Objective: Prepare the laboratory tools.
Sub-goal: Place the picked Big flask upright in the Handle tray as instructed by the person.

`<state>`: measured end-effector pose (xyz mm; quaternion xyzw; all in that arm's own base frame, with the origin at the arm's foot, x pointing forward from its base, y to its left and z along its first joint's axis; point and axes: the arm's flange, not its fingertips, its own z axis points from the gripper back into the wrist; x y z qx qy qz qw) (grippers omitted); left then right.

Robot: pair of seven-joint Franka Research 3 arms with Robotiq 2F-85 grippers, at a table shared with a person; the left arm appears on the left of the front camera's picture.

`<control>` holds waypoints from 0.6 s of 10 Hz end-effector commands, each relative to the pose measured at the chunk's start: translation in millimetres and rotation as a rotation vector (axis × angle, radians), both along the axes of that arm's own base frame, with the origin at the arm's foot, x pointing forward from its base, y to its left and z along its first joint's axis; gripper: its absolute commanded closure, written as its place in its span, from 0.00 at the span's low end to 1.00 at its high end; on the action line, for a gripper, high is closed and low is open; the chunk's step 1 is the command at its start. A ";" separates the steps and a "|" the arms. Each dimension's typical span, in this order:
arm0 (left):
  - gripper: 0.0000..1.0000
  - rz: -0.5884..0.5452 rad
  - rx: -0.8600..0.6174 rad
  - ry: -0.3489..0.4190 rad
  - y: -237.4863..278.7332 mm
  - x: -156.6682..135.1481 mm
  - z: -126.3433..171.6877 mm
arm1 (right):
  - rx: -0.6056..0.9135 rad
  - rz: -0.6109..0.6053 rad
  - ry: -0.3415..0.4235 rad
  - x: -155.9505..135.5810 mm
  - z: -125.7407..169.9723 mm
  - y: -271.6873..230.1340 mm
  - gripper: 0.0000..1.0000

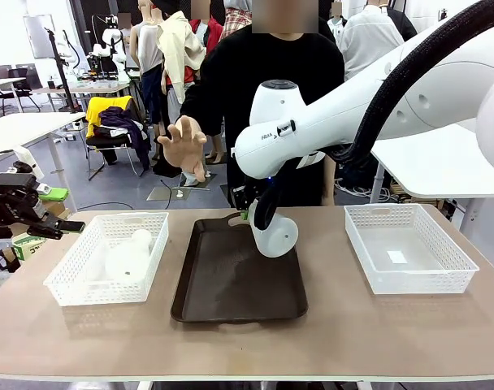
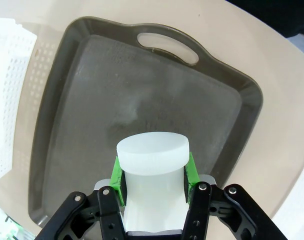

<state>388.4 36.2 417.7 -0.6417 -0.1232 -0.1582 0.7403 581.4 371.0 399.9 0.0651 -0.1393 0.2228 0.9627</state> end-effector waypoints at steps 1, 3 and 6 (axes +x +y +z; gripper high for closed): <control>0.00 0.000 -0.013 -0.012 1.3 -0.7 2.5 | -0.012 0.001 -0.004 -0.3 0.8 -0.8 1.00; 0.00 0.000 -0.013 -0.012 1.3 -0.7 2.5 | -0.012 0.001 -0.004 -0.3 0.8 -0.8 1.00; 0.00 0.000 -0.013 -0.012 1.3 -0.7 2.5 | -0.012 0.001 -0.004 -0.3 0.8 -0.8 1.00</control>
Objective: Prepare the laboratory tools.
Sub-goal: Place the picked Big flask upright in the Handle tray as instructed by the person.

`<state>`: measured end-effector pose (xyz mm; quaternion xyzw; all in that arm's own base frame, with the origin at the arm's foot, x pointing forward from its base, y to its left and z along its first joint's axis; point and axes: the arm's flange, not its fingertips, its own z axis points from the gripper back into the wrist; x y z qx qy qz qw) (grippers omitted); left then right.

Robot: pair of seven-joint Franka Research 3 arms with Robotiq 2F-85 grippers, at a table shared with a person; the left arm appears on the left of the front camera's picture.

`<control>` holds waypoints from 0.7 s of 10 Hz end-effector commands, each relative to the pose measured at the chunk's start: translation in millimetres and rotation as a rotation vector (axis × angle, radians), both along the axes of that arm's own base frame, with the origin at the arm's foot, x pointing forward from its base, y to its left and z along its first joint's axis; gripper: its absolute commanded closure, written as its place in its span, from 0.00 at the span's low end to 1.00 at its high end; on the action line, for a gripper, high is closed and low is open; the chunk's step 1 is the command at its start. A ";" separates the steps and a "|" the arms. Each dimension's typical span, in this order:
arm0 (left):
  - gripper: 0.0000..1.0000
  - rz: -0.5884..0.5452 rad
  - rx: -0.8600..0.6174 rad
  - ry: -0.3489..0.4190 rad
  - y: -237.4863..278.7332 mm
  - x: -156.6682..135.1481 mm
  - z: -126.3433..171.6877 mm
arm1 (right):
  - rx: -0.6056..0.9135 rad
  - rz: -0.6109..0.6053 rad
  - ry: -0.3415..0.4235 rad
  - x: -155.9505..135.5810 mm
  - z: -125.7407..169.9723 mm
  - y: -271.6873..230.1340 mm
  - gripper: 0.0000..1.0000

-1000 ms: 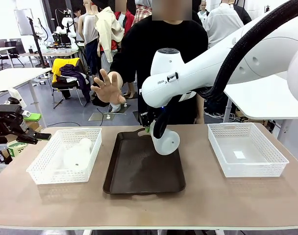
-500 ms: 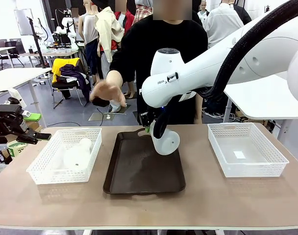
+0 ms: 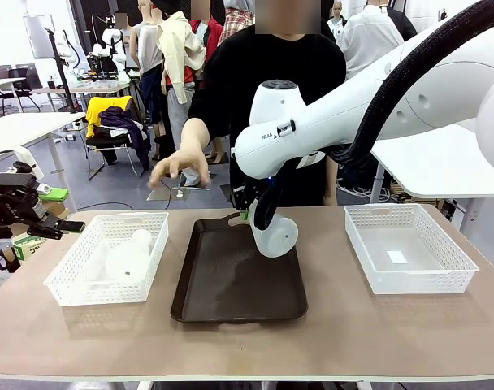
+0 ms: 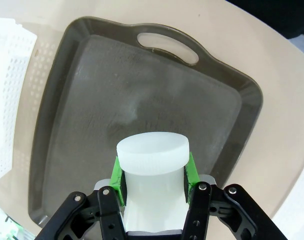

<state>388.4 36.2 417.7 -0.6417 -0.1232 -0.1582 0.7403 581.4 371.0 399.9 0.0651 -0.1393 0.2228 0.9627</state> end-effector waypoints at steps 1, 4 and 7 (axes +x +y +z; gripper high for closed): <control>0.00 0.000 -0.013 -0.012 1.3 -0.7 2.5 | -0.012 0.001 -0.004 -0.3 0.8 -0.8 1.00; 0.00 0.000 -0.013 -0.012 1.3 -0.7 2.5 | -0.012 0.001 -0.004 -0.3 0.8 -0.8 1.00; 0.00 0.000 -0.013 -0.012 1.3 -0.7 2.5 | -0.012 0.001 -0.004 -0.3 0.8 -0.8 1.00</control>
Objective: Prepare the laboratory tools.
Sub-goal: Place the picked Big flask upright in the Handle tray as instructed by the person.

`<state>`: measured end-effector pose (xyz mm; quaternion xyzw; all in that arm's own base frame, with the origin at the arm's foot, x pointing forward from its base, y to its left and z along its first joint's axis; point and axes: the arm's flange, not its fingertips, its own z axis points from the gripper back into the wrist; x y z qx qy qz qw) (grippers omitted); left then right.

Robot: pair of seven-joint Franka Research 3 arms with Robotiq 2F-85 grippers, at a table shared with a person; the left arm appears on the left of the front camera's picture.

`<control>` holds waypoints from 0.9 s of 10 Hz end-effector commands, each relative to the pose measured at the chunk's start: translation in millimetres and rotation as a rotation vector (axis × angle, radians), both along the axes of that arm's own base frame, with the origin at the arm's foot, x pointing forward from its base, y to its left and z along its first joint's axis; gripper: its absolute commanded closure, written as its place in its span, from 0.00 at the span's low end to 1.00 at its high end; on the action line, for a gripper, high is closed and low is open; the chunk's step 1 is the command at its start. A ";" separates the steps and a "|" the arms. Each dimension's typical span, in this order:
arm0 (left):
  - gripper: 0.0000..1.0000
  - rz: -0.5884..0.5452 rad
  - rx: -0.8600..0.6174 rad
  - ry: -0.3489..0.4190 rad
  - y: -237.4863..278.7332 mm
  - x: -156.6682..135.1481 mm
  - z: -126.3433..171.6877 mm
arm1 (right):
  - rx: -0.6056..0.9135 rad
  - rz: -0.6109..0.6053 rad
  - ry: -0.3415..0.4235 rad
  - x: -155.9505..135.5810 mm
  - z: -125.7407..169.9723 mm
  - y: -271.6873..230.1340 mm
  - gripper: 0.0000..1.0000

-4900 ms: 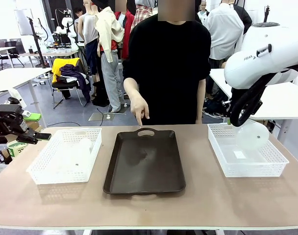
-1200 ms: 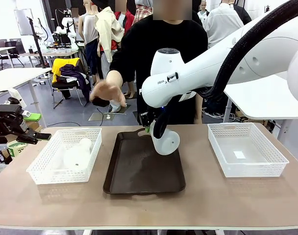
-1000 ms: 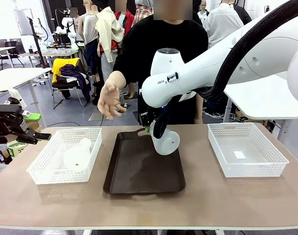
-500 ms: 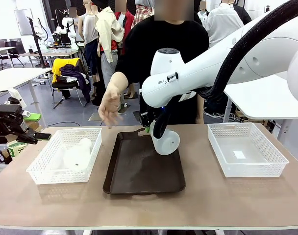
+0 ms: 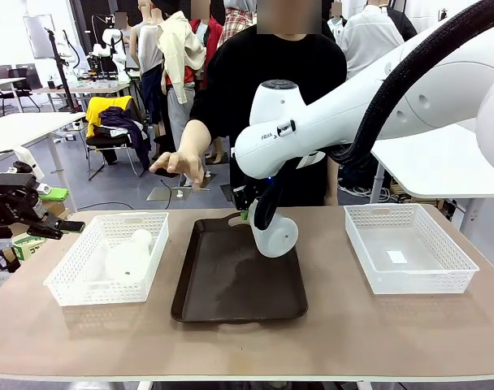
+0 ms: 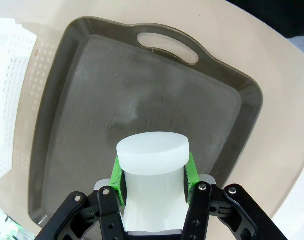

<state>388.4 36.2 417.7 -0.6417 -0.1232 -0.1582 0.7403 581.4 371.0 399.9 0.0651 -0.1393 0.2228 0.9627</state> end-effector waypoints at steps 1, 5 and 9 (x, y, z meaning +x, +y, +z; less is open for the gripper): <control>0.00 0.000 -0.013 -0.012 1.3 -0.7 2.5 | -0.012 0.001 -0.004 -0.3 0.8 -0.8 1.00; 0.00 0.000 -0.013 -0.012 1.3 -0.7 2.5 | -0.012 0.001 -0.004 -0.3 0.8 -0.8 1.00; 0.00 0.000 -0.013 -0.012 1.3 -0.7 2.5 | 0.097 0.077 0.002 -1.2 5.0 -2.8 1.00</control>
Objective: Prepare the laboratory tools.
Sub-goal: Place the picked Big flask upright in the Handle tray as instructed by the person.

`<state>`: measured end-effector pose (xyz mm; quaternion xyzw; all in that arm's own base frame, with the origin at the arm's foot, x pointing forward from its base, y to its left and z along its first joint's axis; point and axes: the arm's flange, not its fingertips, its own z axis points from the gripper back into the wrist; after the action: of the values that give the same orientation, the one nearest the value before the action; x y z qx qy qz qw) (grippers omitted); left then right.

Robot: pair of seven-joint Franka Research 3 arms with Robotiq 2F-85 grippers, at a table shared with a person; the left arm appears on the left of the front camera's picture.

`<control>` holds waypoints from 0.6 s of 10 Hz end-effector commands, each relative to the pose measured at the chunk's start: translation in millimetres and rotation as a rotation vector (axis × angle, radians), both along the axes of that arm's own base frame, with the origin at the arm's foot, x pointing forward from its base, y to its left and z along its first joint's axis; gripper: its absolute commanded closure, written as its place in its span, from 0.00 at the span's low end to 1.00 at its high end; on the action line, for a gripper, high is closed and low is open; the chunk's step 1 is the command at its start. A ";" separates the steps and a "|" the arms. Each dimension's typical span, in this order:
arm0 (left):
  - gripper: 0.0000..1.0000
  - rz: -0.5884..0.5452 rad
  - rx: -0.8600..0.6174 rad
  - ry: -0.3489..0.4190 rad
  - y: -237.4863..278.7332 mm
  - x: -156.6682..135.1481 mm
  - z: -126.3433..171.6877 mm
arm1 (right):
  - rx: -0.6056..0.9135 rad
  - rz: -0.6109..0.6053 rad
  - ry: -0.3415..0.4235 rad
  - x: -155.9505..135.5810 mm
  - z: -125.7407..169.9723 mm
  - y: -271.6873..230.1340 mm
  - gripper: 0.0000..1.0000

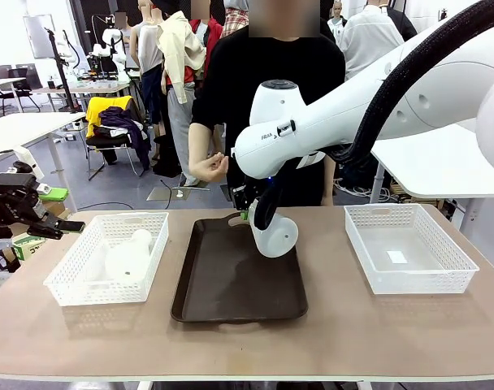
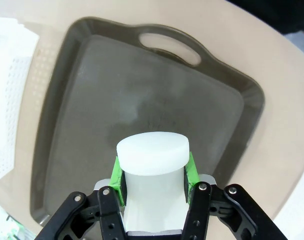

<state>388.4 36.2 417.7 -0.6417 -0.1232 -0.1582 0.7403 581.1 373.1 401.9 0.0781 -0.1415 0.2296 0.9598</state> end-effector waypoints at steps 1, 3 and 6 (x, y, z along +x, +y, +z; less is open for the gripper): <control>0.00 0.000 -0.013 -0.012 1.3 -0.7 2.5 | 0.128 0.085 -0.025 -4.2 11.7 -13.6 1.00; 0.00 0.000 -0.013 -0.012 1.3 -0.7 2.5 | 0.301 0.212 -0.091 -10.3 25.1 -30.3 1.00; 0.00 0.000 -0.013 -0.012 1.3 -0.7 2.5 | 0.499 0.332 -0.151 -15.2 30.6 -51.3 1.00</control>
<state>388.4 36.3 417.7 -0.6417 -0.1232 -0.1582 0.7403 583.4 351.1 442.5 0.2683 -0.2557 0.3247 0.8702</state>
